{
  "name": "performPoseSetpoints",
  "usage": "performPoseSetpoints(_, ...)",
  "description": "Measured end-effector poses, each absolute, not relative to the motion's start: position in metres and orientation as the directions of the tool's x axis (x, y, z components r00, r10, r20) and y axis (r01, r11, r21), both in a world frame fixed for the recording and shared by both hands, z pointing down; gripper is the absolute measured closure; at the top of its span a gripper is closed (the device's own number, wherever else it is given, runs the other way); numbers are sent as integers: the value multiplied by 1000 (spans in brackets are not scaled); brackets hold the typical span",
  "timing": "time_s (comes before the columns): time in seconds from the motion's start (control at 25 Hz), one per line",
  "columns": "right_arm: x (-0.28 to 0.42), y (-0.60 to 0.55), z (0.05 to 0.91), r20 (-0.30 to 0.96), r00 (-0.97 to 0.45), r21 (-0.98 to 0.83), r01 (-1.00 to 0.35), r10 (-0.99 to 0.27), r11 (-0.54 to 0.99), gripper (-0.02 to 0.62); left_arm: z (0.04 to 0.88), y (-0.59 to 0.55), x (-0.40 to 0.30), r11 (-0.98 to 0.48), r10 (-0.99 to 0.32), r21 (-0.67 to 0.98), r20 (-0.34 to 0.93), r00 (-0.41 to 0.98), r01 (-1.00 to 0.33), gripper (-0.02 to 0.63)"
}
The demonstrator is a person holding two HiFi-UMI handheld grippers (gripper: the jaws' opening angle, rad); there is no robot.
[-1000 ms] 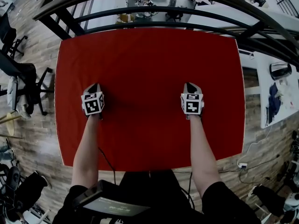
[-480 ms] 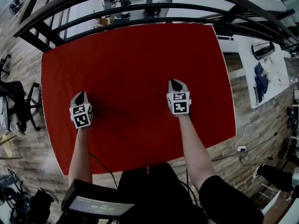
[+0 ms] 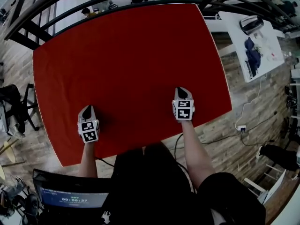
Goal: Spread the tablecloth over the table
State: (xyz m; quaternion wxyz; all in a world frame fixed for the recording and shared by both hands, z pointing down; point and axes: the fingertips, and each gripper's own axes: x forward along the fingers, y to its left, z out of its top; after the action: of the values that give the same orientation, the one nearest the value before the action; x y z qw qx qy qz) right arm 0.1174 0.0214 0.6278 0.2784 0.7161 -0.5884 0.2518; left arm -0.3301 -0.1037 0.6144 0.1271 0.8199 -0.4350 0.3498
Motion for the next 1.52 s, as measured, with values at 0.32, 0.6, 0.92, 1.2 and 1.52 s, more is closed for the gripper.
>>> performPoseSetpoints(0.32,124,30,625,682,196,113,-980,-705,-163,586,620,-97,-324,-581,-609,-80,703,367,-810,612)
performPoseSetpoints(0.6,130,33,630,687,213,112,-976,-695,-188,586,619,-98,-322,-571,-625,-109,701,345,-813,609)
performPoseSetpoints(0.92,113,75,613,664,157,89,-987,-731,-132,586,608,-46,-326,-556,-637,-71,676,370,-828,603)
performPoseSetpoints(1.2,102,89,632,690,134,95,-991,-712,-95,586,628,-20,-340,-532,-627,-66,701,340,-844,604)
performPoseSetpoints(1.52,69,140,546,506,-71,-36,-997,-860,61,586,550,50,-303,-504,-746,-42,524,410,-863,604)
